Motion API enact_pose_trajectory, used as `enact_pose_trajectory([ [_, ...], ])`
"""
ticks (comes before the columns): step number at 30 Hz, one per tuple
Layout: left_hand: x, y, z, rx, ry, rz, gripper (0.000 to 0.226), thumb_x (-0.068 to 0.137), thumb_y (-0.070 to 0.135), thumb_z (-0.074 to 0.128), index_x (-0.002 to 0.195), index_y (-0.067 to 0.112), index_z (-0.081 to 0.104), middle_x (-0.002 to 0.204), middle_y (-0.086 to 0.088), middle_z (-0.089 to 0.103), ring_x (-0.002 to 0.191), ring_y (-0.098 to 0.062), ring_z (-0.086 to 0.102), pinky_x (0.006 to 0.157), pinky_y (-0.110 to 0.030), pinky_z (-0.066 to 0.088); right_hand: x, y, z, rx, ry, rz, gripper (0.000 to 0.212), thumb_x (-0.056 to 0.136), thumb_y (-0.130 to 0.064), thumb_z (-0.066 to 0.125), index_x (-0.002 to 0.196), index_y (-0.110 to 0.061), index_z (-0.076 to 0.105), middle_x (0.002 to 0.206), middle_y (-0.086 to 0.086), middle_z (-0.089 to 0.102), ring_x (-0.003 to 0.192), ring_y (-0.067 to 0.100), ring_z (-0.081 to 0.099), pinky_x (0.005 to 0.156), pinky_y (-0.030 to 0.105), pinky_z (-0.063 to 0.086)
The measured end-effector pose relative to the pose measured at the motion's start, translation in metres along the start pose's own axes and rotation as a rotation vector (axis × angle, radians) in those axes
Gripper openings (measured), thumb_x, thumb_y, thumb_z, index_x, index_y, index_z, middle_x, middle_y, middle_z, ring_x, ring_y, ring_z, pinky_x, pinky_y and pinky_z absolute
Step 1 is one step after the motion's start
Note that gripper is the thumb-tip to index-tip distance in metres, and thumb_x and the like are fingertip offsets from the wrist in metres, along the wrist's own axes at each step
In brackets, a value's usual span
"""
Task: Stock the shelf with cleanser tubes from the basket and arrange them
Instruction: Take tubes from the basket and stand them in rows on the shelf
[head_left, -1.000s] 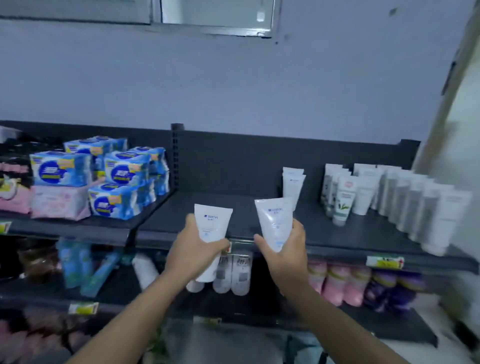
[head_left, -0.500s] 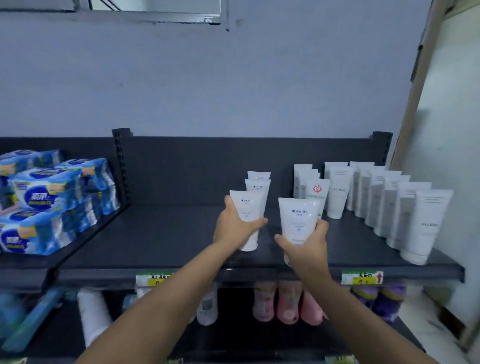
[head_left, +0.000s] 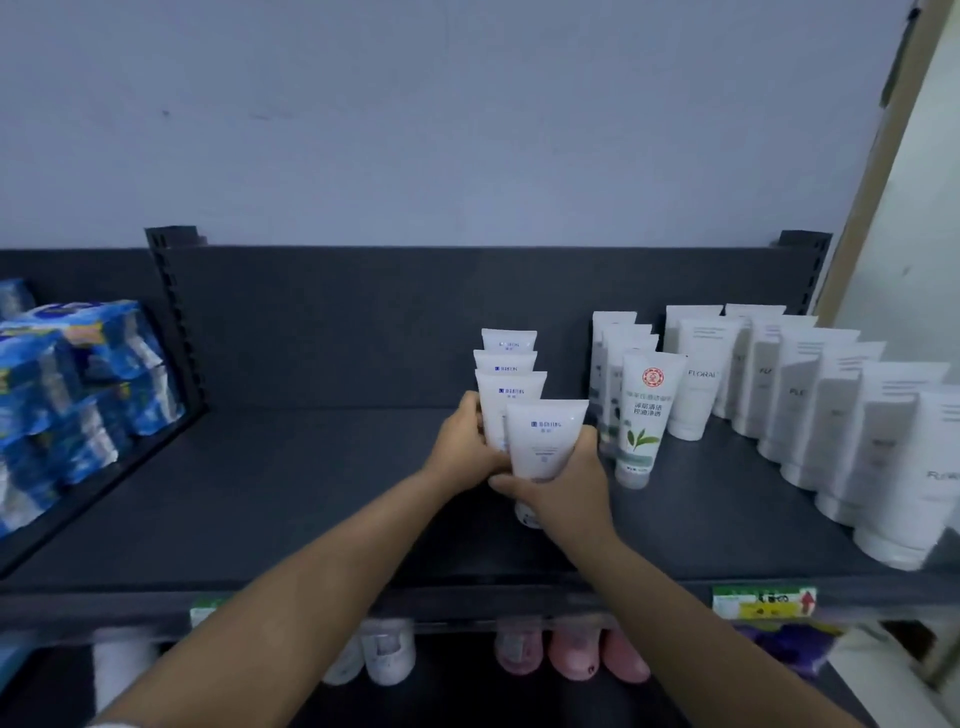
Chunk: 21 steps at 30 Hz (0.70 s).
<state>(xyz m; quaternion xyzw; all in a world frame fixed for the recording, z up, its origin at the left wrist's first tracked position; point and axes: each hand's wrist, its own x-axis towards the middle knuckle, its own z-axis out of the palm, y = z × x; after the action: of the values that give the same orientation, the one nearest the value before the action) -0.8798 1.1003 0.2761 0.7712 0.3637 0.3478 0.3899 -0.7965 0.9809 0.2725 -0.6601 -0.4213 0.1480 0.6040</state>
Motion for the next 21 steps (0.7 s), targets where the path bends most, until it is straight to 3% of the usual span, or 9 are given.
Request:
enact_pose_trajectory([
  [3, 0.002, -0.002, -0.001, 0.016, -0.006, -0.015, 0.043, 0.071, 0.014, 0.077, 0.108, 0.012, 0.055, 0.082, 0.008, 0.06, 0.066, -0.004, 0.053, 0.062, -0.019, 0.044, -0.001, -0.005, 0.001, -0.028, -0.056, -0.009, 0.071, 0.055, -0.007, 0.091, 0.101, -0.008, 0.037, 0.086, -0.015, 0.051, 0.066, -0.007, 0.05, 0.047, 0.005, 0.04],
  [8, -0.008, -0.008, -0.013, -0.024, -0.001, -0.069, 0.055, 0.057, 0.014, 0.08, 0.109, 0.013, 0.06, 0.105, -0.002, 0.07, 0.095, -0.02, 0.069, 0.082, -0.033, 0.058, 0.003, 0.002, 0.014, -0.053, -0.123, -0.041, 0.076, 0.051, -0.02, 0.093, 0.099, -0.017, 0.033, 0.101, -0.005, 0.056, 0.088, 0.011, 0.058, 0.06, 0.009, 0.043],
  [11, -0.022, -0.011, -0.032, 0.012, 0.103, -0.131, 0.06, 0.052, 0.01, 0.084, 0.107, 0.01, 0.06, 0.108, -0.004, 0.066, 0.099, -0.023, 0.065, 0.079, -0.026, 0.054, 0.001, 0.005, 0.026, -0.023, -0.147, -0.024, 0.079, 0.048, -0.028, 0.091, 0.099, -0.026, 0.031, 0.109, 0.003, 0.056, 0.096, 0.026, 0.062, 0.071, 0.04, 0.056],
  [13, -0.039, -0.012, -0.044, 0.046, 0.216, -0.162, 0.054, 0.061, 0.008, 0.088, 0.106, 0.011, 0.059, 0.106, 0.0, 0.063, 0.099, -0.02, 0.061, 0.08, -0.022, 0.05, 0.0, 0.007, 0.026, 0.014, -0.15, -0.023, 0.084, 0.052, -0.023, 0.092, 0.111, -0.021, 0.032, 0.118, 0.006, 0.052, 0.105, 0.027, 0.057, 0.083, 0.043, 0.053],
  [16, -0.075, -0.009, -0.064, 0.185, 0.328, -0.144, 0.049, 0.073, 0.022, 0.083, 0.114, 0.014, 0.057, 0.115, 0.002, 0.059, 0.108, -0.015, 0.057, 0.091, -0.024, 0.045, -0.006, 0.001, 0.021, -0.082, -0.027, -0.083, 0.122, 0.048, -0.038, 0.093, 0.143, -0.008, 0.022, 0.139, 0.014, 0.039, 0.128, 0.033, 0.039, 0.108, 0.044, 0.035],
  [18, -0.101, -0.011, -0.08, 0.351, 0.325, -0.13, 0.059, 0.078, 0.04, 0.077, 0.127, 0.018, 0.053, 0.129, 0.003, 0.055, 0.118, -0.013, 0.052, 0.097, -0.028, 0.044, -0.016, -0.014, 0.02, -0.213, 0.11, -0.201, 0.14, 0.047, -0.058, 0.086, 0.15, -0.001, 0.01, 0.15, 0.02, 0.027, 0.137, 0.036, 0.026, 0.113, 0.048, 0.022],
  [21, -0.14, -0.013, -0.108, 0.595, 0.371, -0.159, 0.073, 0.082, 0.062, 0.062, 0.141, 0.025, 0.041, 0.143, 0.007, 0.045, 0.13, -0.014, 0.044, 0.101, -0.033, 0.042, -0.038, -0.043, 0.028, -0.267, 0.136, -0.438, 0.12, 0.067, -0.056, 0.076, 0.151, -0.008, 0.006, 0.156, 0.015, 0.017, 0.144, 0.031, 0.015, 0.114, 0.05, 0.018],
])
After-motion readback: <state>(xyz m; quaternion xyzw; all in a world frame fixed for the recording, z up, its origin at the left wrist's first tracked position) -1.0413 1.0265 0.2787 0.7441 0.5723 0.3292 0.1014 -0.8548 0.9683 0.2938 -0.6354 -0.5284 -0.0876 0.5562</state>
